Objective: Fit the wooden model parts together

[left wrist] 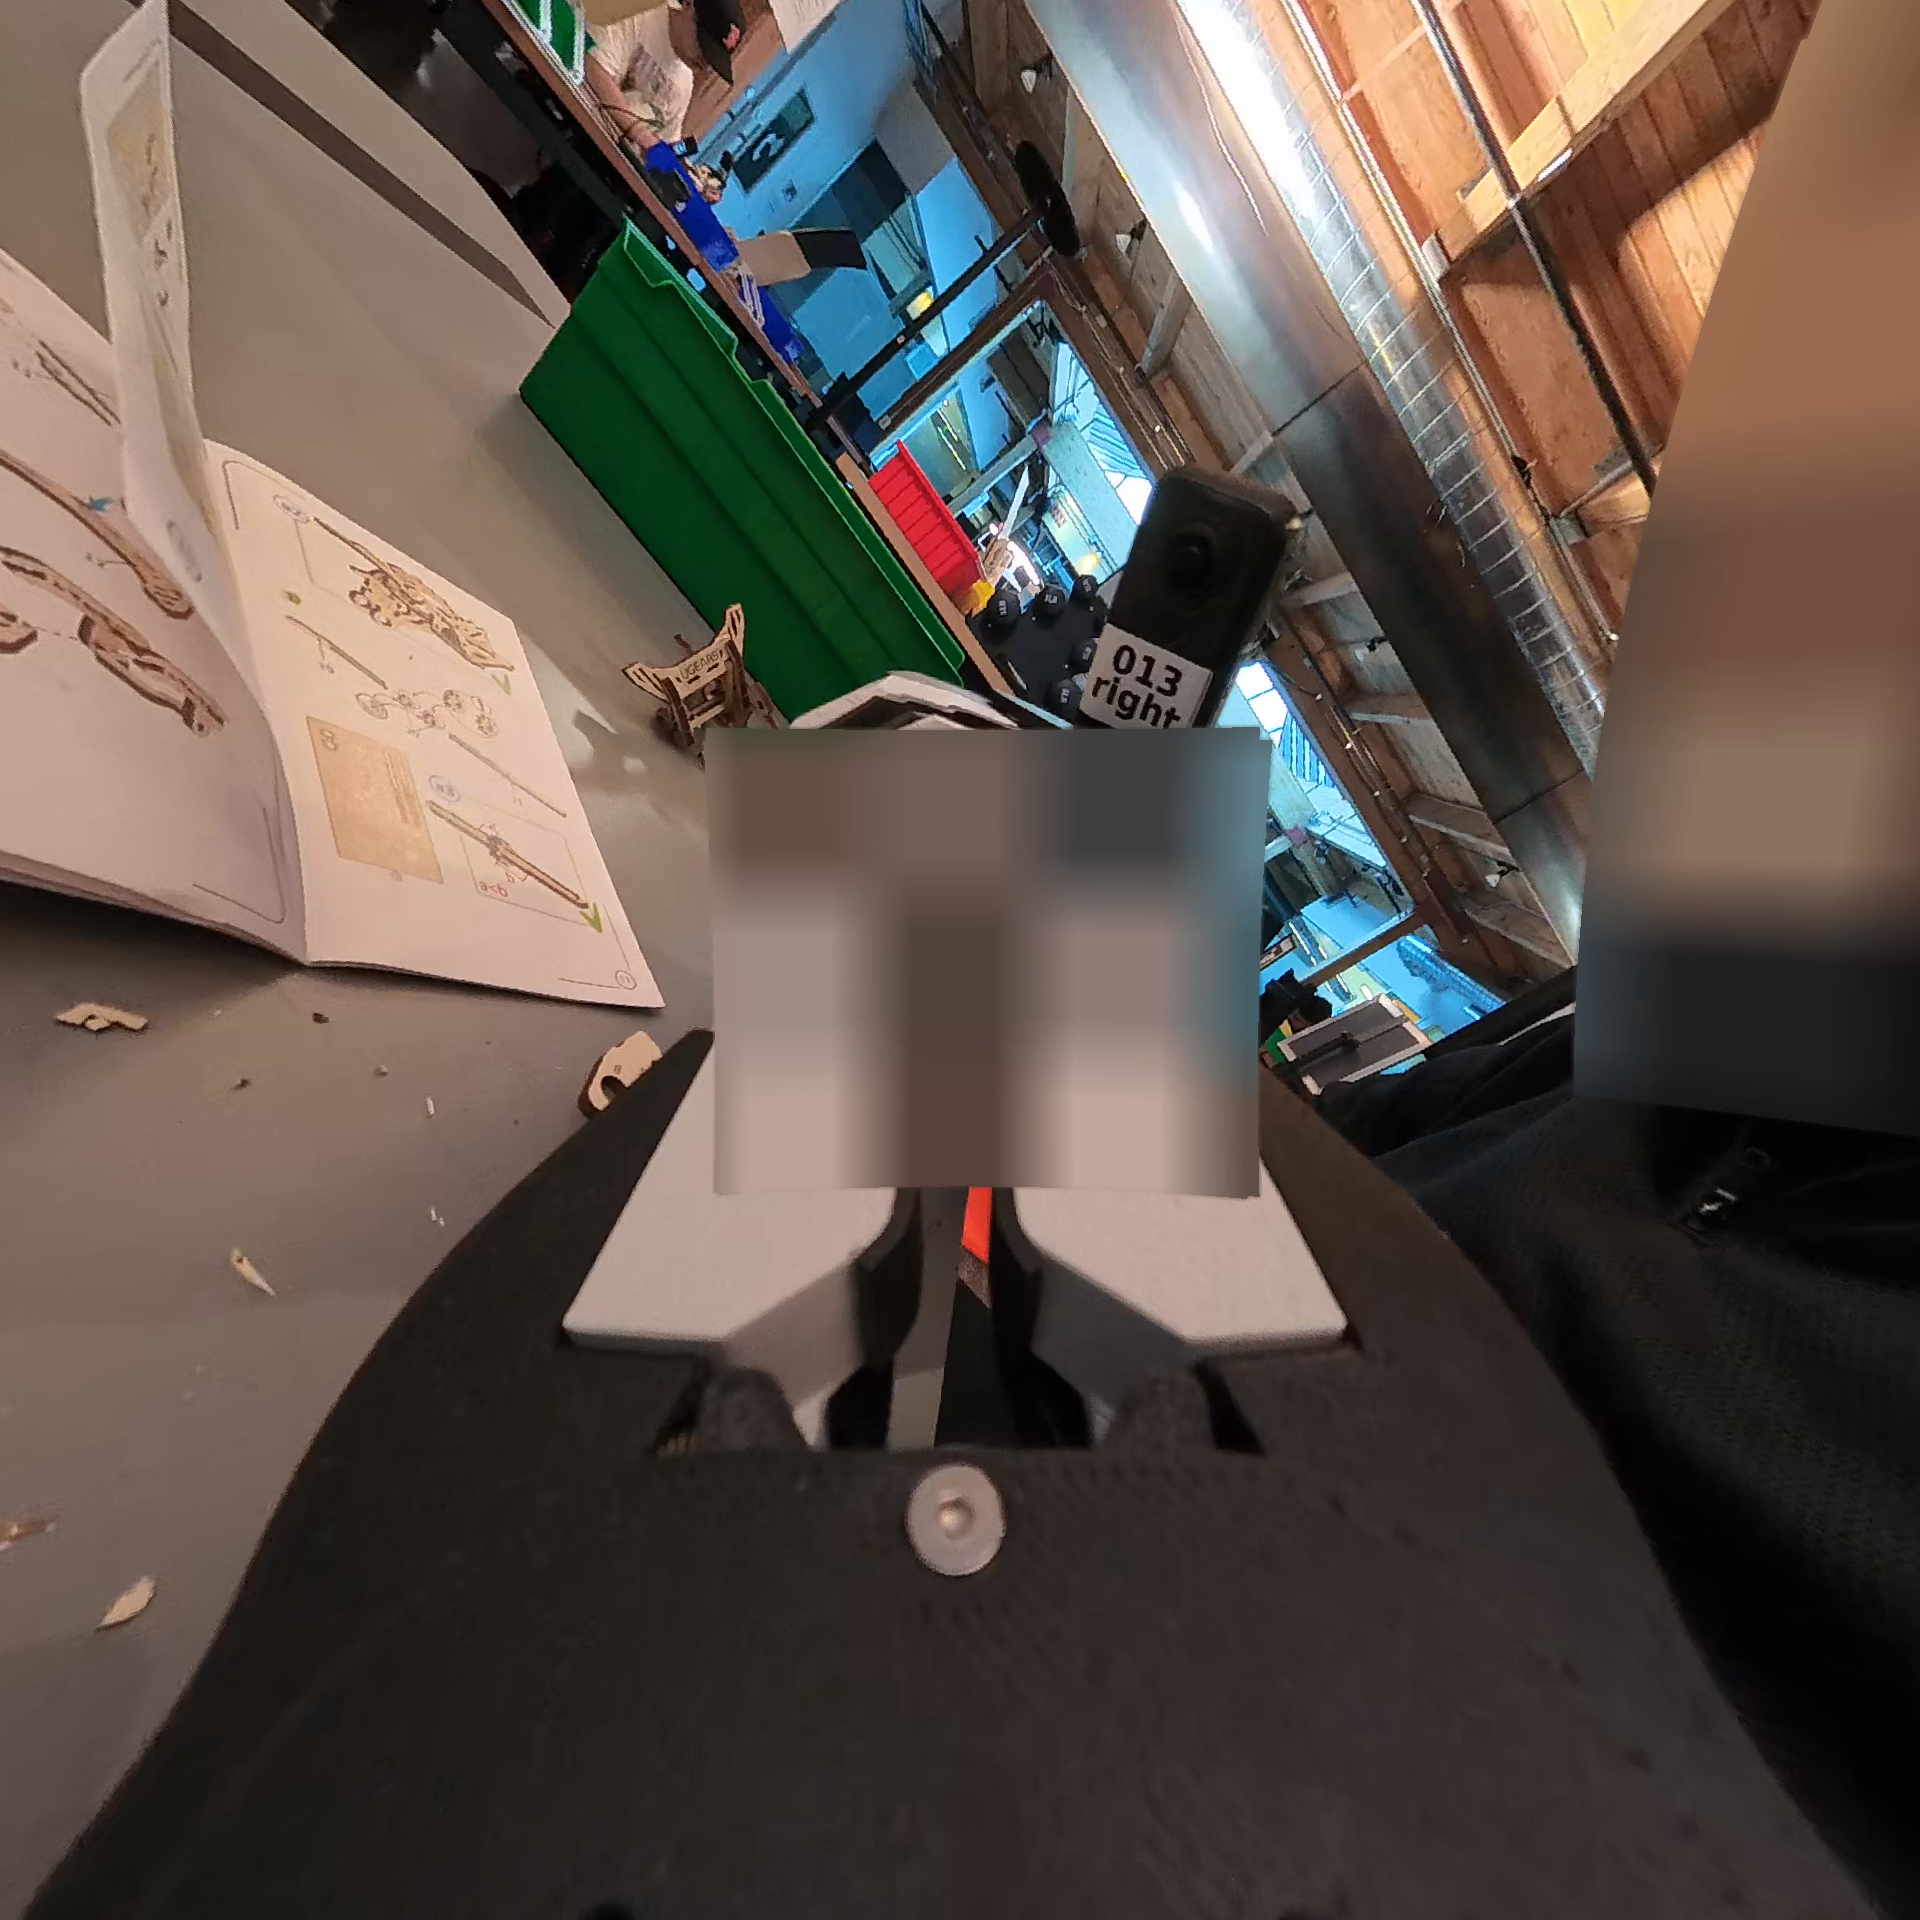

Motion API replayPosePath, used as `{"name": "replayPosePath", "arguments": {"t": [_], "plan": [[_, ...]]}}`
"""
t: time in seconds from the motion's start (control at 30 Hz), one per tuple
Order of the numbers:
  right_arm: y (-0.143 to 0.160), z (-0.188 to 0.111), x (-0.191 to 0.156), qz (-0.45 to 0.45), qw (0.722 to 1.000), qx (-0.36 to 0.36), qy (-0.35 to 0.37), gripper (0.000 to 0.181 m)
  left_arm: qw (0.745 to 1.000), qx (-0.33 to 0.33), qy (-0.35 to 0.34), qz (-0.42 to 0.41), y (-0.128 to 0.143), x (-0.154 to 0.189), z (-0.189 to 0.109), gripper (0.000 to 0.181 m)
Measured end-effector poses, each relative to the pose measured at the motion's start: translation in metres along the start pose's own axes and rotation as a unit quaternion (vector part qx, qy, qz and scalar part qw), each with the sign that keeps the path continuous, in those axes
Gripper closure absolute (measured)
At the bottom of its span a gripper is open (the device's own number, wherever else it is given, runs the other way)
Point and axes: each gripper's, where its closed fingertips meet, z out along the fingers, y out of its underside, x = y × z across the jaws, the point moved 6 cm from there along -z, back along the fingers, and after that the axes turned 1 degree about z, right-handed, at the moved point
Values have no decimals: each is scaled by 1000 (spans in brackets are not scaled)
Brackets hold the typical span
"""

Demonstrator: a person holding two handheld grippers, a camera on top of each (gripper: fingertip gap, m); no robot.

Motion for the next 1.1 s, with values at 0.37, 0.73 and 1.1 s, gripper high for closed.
{"name": "replayPosePath", "arguments": {"t": [0.37,0.73,1.1], "plan": [[3,-3,4,42,999,0,-31,180,1000,-10,8,13,0,1,0,181],[9,-4,6,46,998,-14,-29,180,999,-49,-7,14,5,-5,0,181],[20,-4,6,52,998,-36,-28,180,997,-74,-16,13,14,-8,-2,179]]}}
